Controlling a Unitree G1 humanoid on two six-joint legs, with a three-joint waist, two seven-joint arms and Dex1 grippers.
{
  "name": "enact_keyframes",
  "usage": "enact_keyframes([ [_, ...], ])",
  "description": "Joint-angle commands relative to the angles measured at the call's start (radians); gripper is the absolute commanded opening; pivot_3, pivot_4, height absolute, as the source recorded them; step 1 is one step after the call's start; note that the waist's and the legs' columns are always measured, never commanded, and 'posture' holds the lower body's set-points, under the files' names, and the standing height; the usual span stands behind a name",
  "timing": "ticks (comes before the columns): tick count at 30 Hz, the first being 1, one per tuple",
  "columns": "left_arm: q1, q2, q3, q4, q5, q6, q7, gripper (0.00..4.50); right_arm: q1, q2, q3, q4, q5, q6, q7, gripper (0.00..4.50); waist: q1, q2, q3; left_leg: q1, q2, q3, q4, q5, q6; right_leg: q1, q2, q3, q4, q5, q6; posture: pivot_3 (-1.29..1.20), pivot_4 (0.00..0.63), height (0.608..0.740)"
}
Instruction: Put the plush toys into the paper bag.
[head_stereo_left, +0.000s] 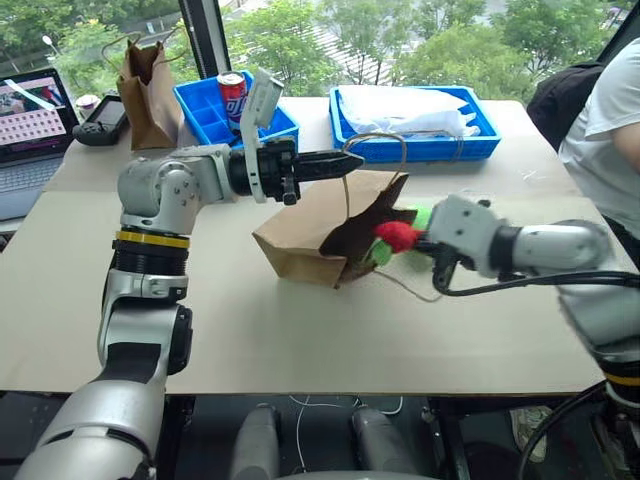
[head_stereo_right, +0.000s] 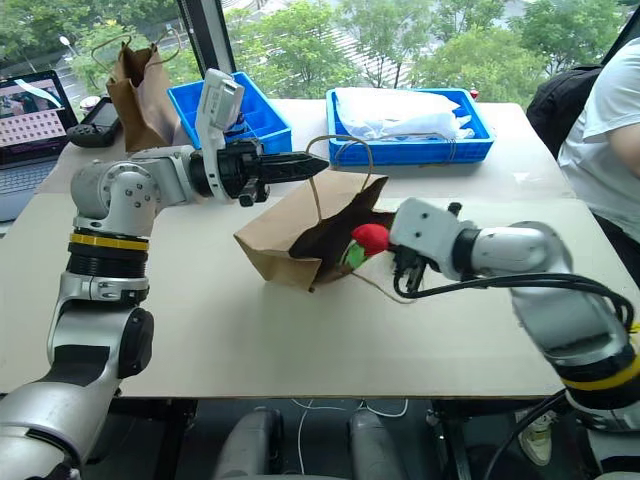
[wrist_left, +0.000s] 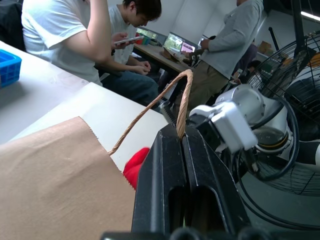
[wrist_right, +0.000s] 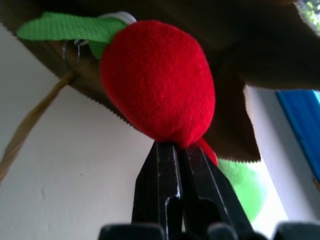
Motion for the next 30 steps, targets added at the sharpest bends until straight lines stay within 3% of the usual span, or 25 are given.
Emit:
enact_keyframes([
  [1, -0.017, -0.004, 0.022, -0.041, -0.022, 0.009, 0.011, 0.0, -0.093, 0.052, 0.094, 0.067, -0.145, -0.106, -0.029, 0.02, 0.001, 0.0, 0.0, 0.0, 0.0, 0.0, 0.0, 0.0, 0.0, 0.0, 0.0, 0.0, 0.0, 0.0, 0.0, 0.0, 0.15, 0.685],
  [6, -0.008, -0.013, 0.03, -0.059, -0.033, 0.022, 0.029, 0.0, -0.132, 0.146, 0.136, 0.124, -0.199, -0.181, -0.035, 0.02, 0.003, 0.0, 0.0, 0.0, 0.0, 0.0, 0.0, 0.0, 0.0, 0.0, 0.0, 0.0, 0.0, 0.001, -0.003, 0.0, 0.15, 0.685],
  [10, -0.003, -0.013, 0.036, -0.066, -0.035, 0.025, 0.039, 0.0, -0.113, 0.206, 0.087, 0.109, -0.167, -0.154, -0.03, 1.13, 0.003, 0.0, 0.0, 0.0, 0.0, 0.0, 0.0, 0.0, 0.0, 0.0, 0.0, 0.0, 0.001, 0.003, -0.005, 0.0, 0.15, 0.685],
  [14, 0.008, 0.006, 0.035, -0.07, -0.024, 0.018, 0.041, 0.0, -0.059, 0.234, -0.056, 0.031, -0.056, -0.052, -0.025, 2.58, 0.012, 0.0, 0.0, 0.0, 0.0, 0.0, 0.0, 0.0, 0.0, 0.001, 0.0, -0.001, 0.001, 0.003, -0.005, 0.0, 0.15, 0.685],
  [15, 0.01, 0.011, 0.036, -0.068, -0.022, 0.017, 0.041, 0.0, -0.046, 0.248, -0.115, 0.003, -0.007, -0.007, -0.027, 2.73, 0.015, 0.0, 0.0, 0.0, 0.0, 0.0, 0.0, 0.0, 0.0, 0.001, 0.0, -0.001, 0.0, 0.003, -0.005, 0.0, 0.15, 0.685],
  [19, 0.023, 0.036, 0.04, -0.075, -0.02, 0.019, 0.04, 0.0, 0.004, 0.203, -0.412, -0.101, 0.191, 0.217, 0.011, 4.13, 0.024, 0.0, 0.0, 0.0, 0.0, 0.0, 0.0, 0.0, 0.0, 0.001, 0.0, -0.001, 0.001, 0.003, -0.006, 0.0, 0.15, 0.685],
  [22, 0.031, 0.052, 0.041, -0.087, -0.025, 0.025, 0.041, 0.0, -0.005, 0.175, -0.578, -0.011, 0.242, 0.269, -0.038, 4.13, 0.025, 0.0, 0.0, 0.0, 0.0, 0.0, 0.0, 0.0, 0.0, 0.002, 0.0, -0.002, 0.0, 0.003, -0.006, 0.0, 0.15, 0.685],
  [25, 0.035, 0.061, 0.041, -0.096, -0.031, 0.031, 0.042, 0.0, -0.039, 0.2, -0.638, 0.121, 0.239, 0.277, -0.14, 4.13, 0.023, 0.0, 0.0, 0.0, 0.0, 0.0, 0.0, 0.0, 0.0, 0.002, 0.0, -0.002, 0.0, 0.003, -0.006, 0.0, 0.15, 0.685],
  [30, 0.037, 0.067, 0.041, -0.106, -0.034, 0.037, 0.046, 0.0, -0.058, 0.323, -0.558, 0.477, 0.204, 0.137, -0.217, 4.13, 0.003, 0.0, 0.0, 0.002, 0.0, 0.0, -0.001, 0.0, 0.0, 0.002, 0.0, -0.002, 0.001, 0.003, -0.006, 0.0, 0.15, 0.685],
])
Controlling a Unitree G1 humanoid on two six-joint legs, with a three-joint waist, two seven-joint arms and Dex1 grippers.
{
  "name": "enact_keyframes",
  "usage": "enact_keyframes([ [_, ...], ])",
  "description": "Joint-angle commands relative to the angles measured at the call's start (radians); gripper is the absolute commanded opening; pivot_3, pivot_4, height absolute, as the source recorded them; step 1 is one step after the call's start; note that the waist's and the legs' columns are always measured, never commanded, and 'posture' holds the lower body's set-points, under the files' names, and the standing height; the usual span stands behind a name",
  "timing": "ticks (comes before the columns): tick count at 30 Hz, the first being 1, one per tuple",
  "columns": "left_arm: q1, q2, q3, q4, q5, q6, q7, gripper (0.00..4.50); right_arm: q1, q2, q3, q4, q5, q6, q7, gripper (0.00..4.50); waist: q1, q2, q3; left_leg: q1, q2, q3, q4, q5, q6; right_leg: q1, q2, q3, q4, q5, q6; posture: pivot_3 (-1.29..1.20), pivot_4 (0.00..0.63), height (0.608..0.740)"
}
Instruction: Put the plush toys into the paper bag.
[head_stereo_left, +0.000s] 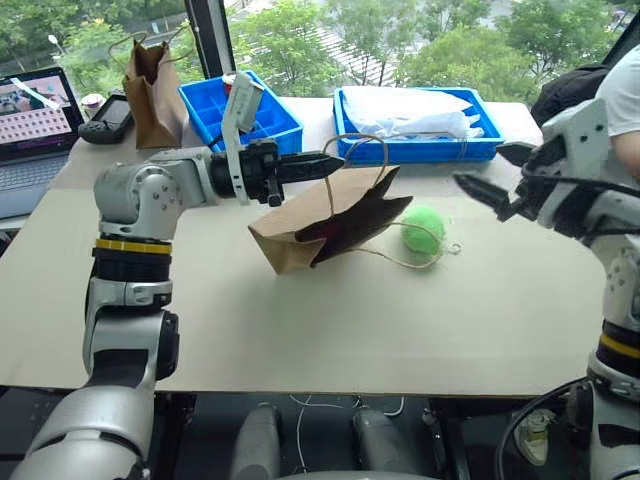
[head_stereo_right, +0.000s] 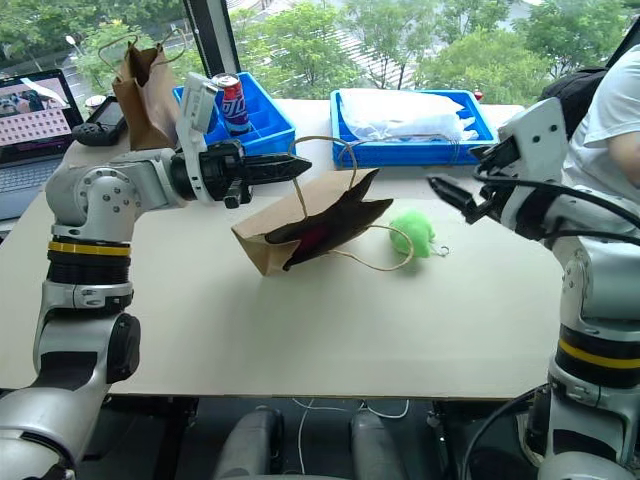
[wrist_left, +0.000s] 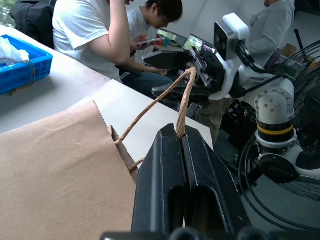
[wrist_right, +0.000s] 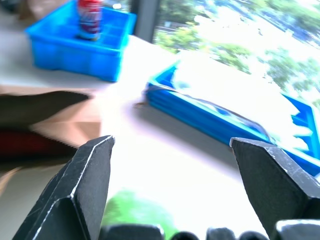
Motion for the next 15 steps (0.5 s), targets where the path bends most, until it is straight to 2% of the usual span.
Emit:
enact_keyframes([
  [1, -0.014, 0.015, 0.02, -0.038, -0.015, 0.005, 0.005, 0.0, -0.019, 0.098, 0.078, 0.264, -0.025, -0.144, -0.037, 4.13, -0.008, 0.001, 0.0, 0.0, 0.0, 0.0, 0.0, 0.0, 0.0, 0.0, 0.0, 0.0, 0.0, 0.0, 0.0, 0.0, 0.15, 0.685],
  [7, -0.015, 0.026, 0.027, -0.052, -0.02, 0.015, 0.017, 0.0, -0.038, 0.184, 0.17, 0.546, -0.057, -0.297, -0.026, 4.13, -0.015, 0.002, 0.001, -0.002, 0.0, 0.0, 0.0, 0.0, 0.0, -0.001, 0.0, 0.0, 0.0, 0.0, 0.0, 0.0, 0.15, 0.685],
  [10, -0.019, 0.029, 0.028, -0.048, -0.021, 0.018, 0.019, 0.0, -0.019, 0.184, 0.201, 0.556, -0.067, -0.342, -0.018, 3.48, -0.015, 0.002, 0.001, -0.001, 0.0, 0.0, 0.0, 0.0, 0.0, 0.0, 0.0, 0.0, 0.0, 0.0, 0.0, 0.0, 0.15, 0.685],
  [11, -0.02, 0.029, 0.028, -0.047, -0.022, 0.018, 0.019, 0.0, -0.014, 0.183, 0.2, 0.549, -0.065, -0.354, -0.02, 3.03, -0.015, 0.002, 0.001, -0.001, 0.0, -0.001, 0.0, 0.0, 0.0, 0.0, 0.0, 0.0, 0.0, 0.0, 0.0, 0.0, 0.15, 0.685],
  [15, -0.029, 0.021, 0.022, -0.035, -0.021, 0.014, 0.017, 0.0, 0.019, 0.124, 0.184, 0.459, -0.06, -0.37, -0.02, 1.71, -0.014, 0.002, 0.001, -0.001, 0.0, -0.001, 0.001, 0.0, -0.001, 0.0, 0.0, 0.0, 0.0, 0.0, 0.0, 0.0, 0.15, 0.685],
])
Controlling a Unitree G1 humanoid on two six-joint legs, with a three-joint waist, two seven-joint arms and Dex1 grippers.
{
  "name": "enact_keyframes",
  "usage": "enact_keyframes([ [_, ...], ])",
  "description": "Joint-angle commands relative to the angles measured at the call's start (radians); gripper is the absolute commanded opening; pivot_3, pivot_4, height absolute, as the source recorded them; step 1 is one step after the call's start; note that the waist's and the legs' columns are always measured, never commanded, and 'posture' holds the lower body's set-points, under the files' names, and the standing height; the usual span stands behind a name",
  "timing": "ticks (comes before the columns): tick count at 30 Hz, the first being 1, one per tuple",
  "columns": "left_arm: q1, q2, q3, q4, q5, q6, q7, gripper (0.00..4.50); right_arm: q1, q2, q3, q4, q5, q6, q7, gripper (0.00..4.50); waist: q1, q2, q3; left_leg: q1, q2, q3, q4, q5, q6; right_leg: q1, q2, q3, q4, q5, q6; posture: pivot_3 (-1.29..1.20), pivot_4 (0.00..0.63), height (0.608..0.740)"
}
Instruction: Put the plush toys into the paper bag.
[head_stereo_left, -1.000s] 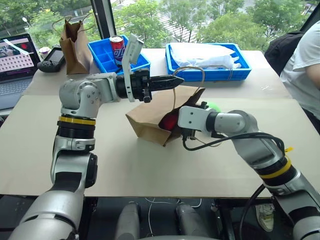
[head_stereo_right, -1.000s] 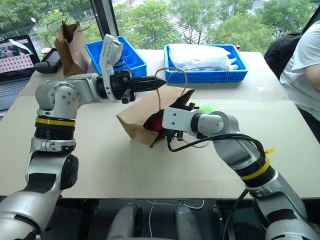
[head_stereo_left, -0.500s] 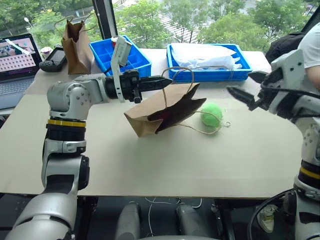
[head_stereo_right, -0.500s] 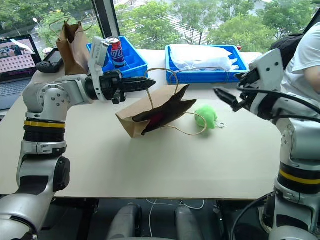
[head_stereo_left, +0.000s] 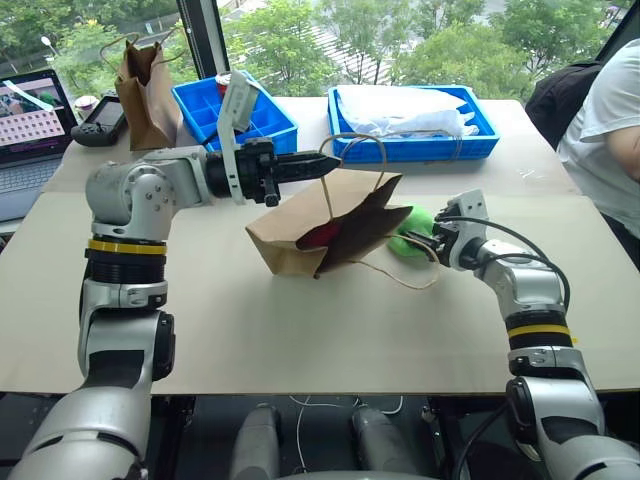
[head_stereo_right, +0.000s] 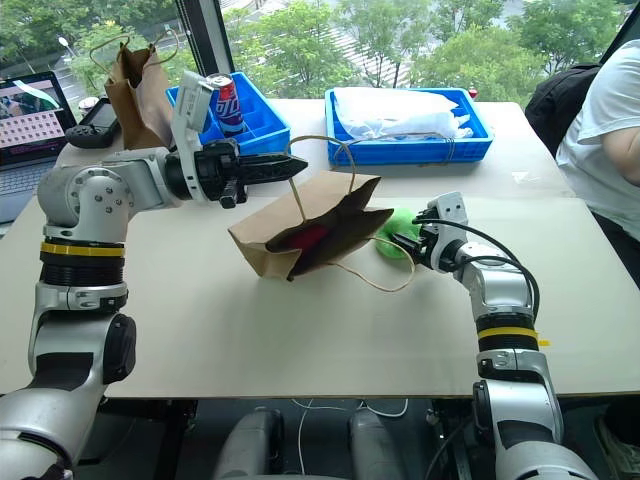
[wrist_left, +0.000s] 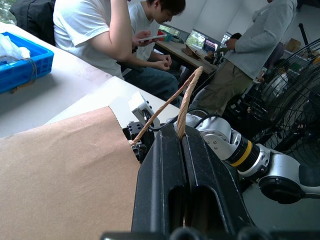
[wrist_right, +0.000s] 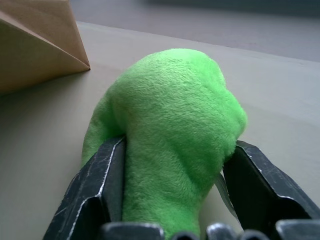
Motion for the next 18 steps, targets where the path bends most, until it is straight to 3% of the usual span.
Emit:
enact_keyframes([
  [1, -0.033, -0.002, 0.012, -0.017, -0.015, -0.004, -0.007, 0.0, 0.04, -0.081, -0.031, -0.11, -0.009, -0.012, -0.002, 1.52, 0.004, 0.0, 0.0, 0.0, 0.0, 0.0, 0.0, 0.0, 0.0, 0.0, 0.0, 0.0, 0.0, 0.0, 0.0, 0.0, 0.15, 0.685],
  [4, -0.04, -0.009, 0.011, -0.011, -0.017, -0.006, -0.011, 0.0, 0.08, -0.194, -0.079, -0.25, -0.006, 0.021, -0.001, 0.46, 0.012, 0.0, 0.0, -0.001, -0.001, 0.0, 0.0, 0.0, 0.0, -0.001, -0.001, 0.0, -0.001, 0.0, 0.0, 0.0, 0.15, 0.685],
  [6, -0.043, -0.013, 0.011, -0.006, -0.015, -0.008, -0.012, 0.0, 0.102, -0.274, -0.12, -0.346, 0.017, 0.06, 0.013, 0.01, 0.017, 0.002, 0.001, -0.001, -0.002, 0.0, -0.001, 0.0, 0.0, -0.001, -0.002, 0.0, -0.001, 0.0, 0.001, 0.0, 0.15, 0.685],
  [11, -0.045, -0.027, 0.007, 0.005, -0.013, -0.012, -0.019, 0.0, 0.112, -0.42, -0.115, -0.612, 0.112, 0.191, 0.126, 0.01, 0.003, 0.002, 0.001, 0.0, -0.002, 0.0, -0.002, 0.0, 0.0, -0.001, -0.002, 0.0, -0.001, -0.001, 0.002, 0.0, 0.15, 0.685],
  [18, -0.06, -0.04, 0.001, 0.025, -0.003, -0.024, -0.028, 0.0, 0.026, -0.465, 0.068, -0.864, 0.165, 0.3, 0.211, 0.01, -0.004, 0.002, 0.001, 0.0, -0.002, -0.001, -0.002, 0.0, 0.0, -0.001, -0.002, 0.0, 0.0, -0.004, 0.006, 0.0, 0.15, 0.685],
])
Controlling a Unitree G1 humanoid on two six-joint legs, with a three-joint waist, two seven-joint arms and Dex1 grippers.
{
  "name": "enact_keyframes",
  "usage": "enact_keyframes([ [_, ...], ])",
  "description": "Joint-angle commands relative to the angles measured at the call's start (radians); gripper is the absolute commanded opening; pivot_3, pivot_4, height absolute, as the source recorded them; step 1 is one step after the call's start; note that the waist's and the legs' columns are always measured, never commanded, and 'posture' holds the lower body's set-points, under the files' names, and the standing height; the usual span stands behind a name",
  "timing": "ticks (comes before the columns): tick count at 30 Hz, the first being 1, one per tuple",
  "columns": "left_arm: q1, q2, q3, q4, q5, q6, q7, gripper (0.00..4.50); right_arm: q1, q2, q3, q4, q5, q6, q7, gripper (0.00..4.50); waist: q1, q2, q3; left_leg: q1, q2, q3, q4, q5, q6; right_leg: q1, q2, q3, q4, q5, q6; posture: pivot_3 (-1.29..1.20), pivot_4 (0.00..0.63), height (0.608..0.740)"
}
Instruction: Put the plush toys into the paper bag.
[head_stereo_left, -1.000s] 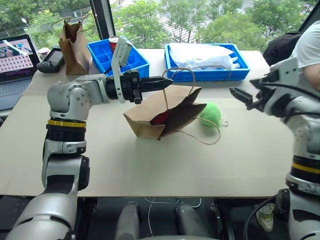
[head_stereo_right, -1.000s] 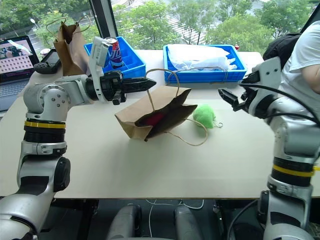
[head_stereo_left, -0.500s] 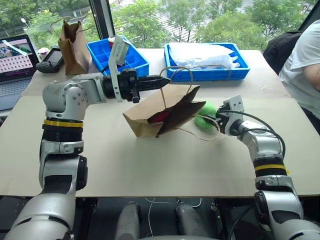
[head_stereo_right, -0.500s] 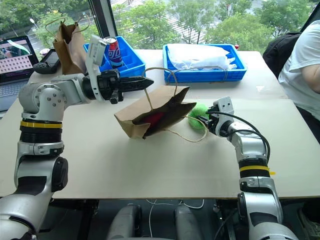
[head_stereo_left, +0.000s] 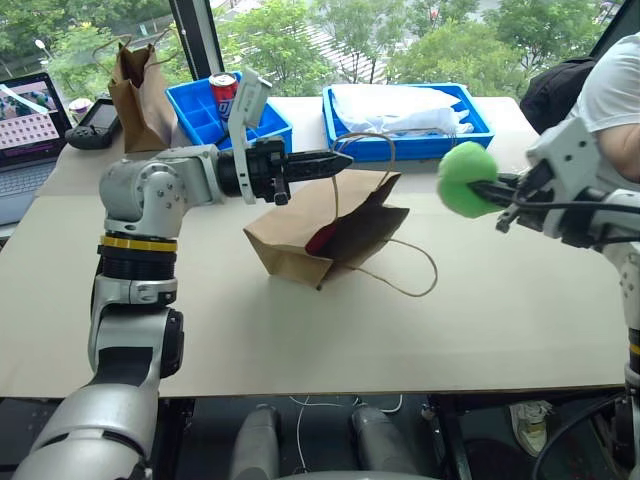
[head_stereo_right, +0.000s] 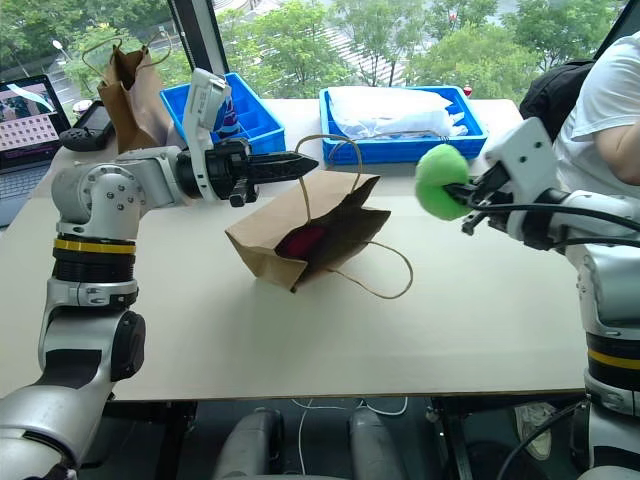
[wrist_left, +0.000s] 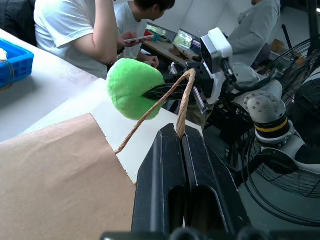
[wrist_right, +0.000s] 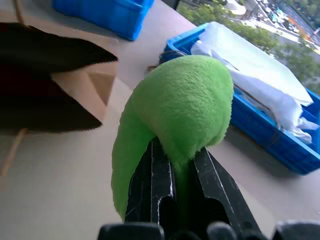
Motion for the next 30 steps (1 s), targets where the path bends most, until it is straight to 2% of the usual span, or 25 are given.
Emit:
enact_keyframes([
  [1, -0.035, 0.001, 0.011, -0.003, -0.003, -0.021, -0.011, 0.0, -0.055, -0.018, 0.093, -0.124, 0.013, 0.033, 0.037, 0.01, 0.004, 0.0, 0.0, 0.0, 0.0, 0.0, 0.0, 0.0, 0.0, 0.0, 0.0, 0.0, 0.0, 0.0, 0.0, 0.0, 0.15, 0.685],
  [4, -0.035, 0.0, 0.011, -0.002, -0.002, -0.026, -0.01, 0.0, -0.09, -0.012, 0.207, -0.165, -0.019, 0.03, 0.06, 0.01, 0.009, 0.0, 0.0, -0.001, 0.0, 0.0, 0.0, 0.0, 0.0, 0.0, 0.0, 0.0, -0.001, 0.0, 0.0, 0.0, 0.15, 0.685],
  [11, -0.03, -0.002, 0.019, -0.014, -0.01, -0.022, 0.001, 0.0, -0.161, 0.041, 0.382, -0.148, -0.123, -0.021, 0.06, 0.01, 0.012, 0.0, 0.0, -0.001, 0.0, 0.0, 0.0, 0.0, 0.0, -0.001, 0.0, 0.0, -0.001, 0.0, 0.0, 0.0, 0.15, 0.685],
  [16, -0.025, -0.011, 0.023, -0.027, -0.022, -0.013, 0.01, 0.0, -0.254, 0.08, 0.504, -0.047, -0.291, -0.184, 0.063, 0.01, 0.009, 0.0, 0.0, -0.001, 0.0, 0.0, 0.0, 0.0, 0.0, -0.001, 0.0, 0.0, -0.001, 0.0, 0.0, 0.0, 0.15, 0.685],
  [18, -0.026, -0.015, 0.023, -0.025, -0.022, -0.014, 0.012, 0.0, -0.267, 0.136, 0.567, 0.01, -0.372, -0.29, 0.036, 0.01, 0.008, 0.0, 0.0, -0.001, 0.0, 0.0, 0.0, 0.0, 0.0, -0.001, 0.0, 0.0, -0.001, 0.0, 0.0, 0.0, 0.15, 0.685],
  [23, -0.025, -0.023, 0.026, -0.032, -0.027, -0.011, 0.023, 0.0, -0.215, 0.238, 0.617, 0.134, -0.514, -0.479, -0.063, 0.01, 0.009, 0.0, 0.0, -0.002, 0.0, 0.0, 0.0, 0.0, 0.0, -0.001, 0.0, -0.001, 0.0, 0.002, -0.004, 0.0, 0.15, 0.685],
  [26, -0.016, -0.023, 0.033, -0.042, -0.035, -0.006, 0.033, 0.0, -0.159, 0.304, 0.558, 0.168, -0.504, -0.534, -0.135, 0.01, 0.015, -0.001, 0.0, -0.002, 0.0, 0.0, 0.001, 0.0, 0.0, -0.001, -0.001, -0.001, -0.001, 0.003, -0.005, 0.0, 0.15, 0.685],
  [28, -0.013, -0.023, 0.036, -0.044, -0.036, -0.005, 0.037, 0.0, -0.139, 0.329, 0.533, 0.175, -0.489, -0.527, -0.138, 0.91, 0.016, -0.001, 0.0, -0.002, 0.0, 0.0, 0.001, 0.0, 0.0, -0.001, -0.001, -0.001, -0.001, 0.003, -0.005, 0.0, 0.15, 0.685],
  [30, -0.011, -0.024, 0.037, -0.045, -0.036, -0.006, 0.04, 0.0, -0.123, 0.354, 0.504, 0.164, -0.477, -0.519, -0.145, 1.45, 0.017, -0.001, 0.0, -0.002, 0.0, 0.0, 0.001, 0.0, 0.0, -0.001, -0.001, -0.002, 0.0, 0.003, -0.006, 0.0, 0.15, 0.685],
])
